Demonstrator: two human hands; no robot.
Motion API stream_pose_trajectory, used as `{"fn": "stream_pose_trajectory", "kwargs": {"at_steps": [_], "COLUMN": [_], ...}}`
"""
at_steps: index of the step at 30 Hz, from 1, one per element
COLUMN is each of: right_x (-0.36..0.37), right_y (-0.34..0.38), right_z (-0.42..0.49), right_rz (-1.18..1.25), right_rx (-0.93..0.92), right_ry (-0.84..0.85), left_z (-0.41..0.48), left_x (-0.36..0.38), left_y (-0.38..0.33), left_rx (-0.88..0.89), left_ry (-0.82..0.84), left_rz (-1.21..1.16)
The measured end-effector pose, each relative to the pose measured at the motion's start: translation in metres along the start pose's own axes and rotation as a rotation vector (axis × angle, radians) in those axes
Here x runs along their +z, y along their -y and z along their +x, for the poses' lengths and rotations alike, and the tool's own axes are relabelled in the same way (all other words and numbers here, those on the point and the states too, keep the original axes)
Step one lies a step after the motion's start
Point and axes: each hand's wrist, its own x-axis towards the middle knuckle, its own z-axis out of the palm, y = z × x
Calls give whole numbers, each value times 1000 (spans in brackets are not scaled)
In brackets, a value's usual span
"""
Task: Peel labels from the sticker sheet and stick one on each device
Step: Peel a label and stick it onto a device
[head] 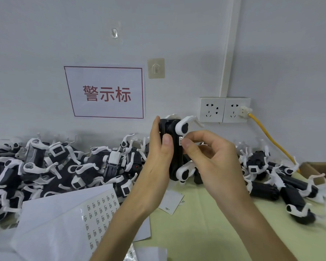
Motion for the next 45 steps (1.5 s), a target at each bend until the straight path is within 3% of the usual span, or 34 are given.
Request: {"fn": "stream_pose_trajectory", "kwargs": {"at_steps": [2, 8, 31, 45], "right_x": [1, 2, 6, 8], "right_y": [0, 1, 2, 2], "right_z": [-1, -3, -8, -8], "right_rz": [-5, -14, 27, 22], "right_rx": [-9, -27, -6, -12], "right_ry": [-9, -32, -93, -109], "left_z": [-12, -21, -20, -19], "left_x": [-3, -6, -4, -6], "left_y": [5, 6, 11, 16], "left_rx": [31, 8, 153, 192], "left_ry": [88, 97, 37, 32], "left_rz": [61, 130, 312, 296]}}
